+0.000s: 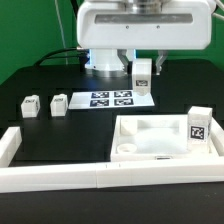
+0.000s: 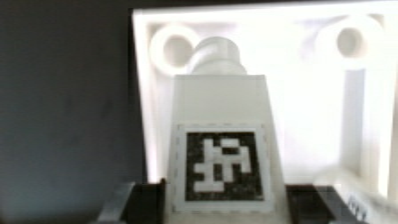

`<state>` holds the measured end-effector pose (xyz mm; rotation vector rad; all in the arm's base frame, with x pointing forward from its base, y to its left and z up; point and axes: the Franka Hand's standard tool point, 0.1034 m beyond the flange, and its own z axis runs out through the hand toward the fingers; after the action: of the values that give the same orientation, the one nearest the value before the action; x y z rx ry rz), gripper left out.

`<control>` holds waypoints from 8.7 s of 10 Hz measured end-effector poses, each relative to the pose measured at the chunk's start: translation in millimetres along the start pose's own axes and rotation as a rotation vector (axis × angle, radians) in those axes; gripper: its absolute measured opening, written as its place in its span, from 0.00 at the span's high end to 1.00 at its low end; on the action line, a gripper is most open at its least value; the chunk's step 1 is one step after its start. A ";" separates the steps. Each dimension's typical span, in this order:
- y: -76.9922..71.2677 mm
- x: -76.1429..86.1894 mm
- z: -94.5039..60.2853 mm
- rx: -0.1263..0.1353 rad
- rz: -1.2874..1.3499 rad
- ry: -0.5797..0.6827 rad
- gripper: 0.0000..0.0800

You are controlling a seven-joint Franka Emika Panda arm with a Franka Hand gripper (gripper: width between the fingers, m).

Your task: Assemble square table

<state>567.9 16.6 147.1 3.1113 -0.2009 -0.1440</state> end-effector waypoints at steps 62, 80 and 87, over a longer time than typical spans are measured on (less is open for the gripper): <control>16.0 58.2 57.4 0.100 0.310 0.215 0.64; -23.0 60.0 58.8 0.123 0.528 0.251 0.19; 6.2 66.6 66.4 0.046 0.091 0.289 0.46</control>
Offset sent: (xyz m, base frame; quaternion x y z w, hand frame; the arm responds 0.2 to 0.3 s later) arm 0.0000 0.0000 0.0000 0.0000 0.1938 0.0000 0.9810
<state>626.7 0.8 75.1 3.1098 -0.3415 0.3136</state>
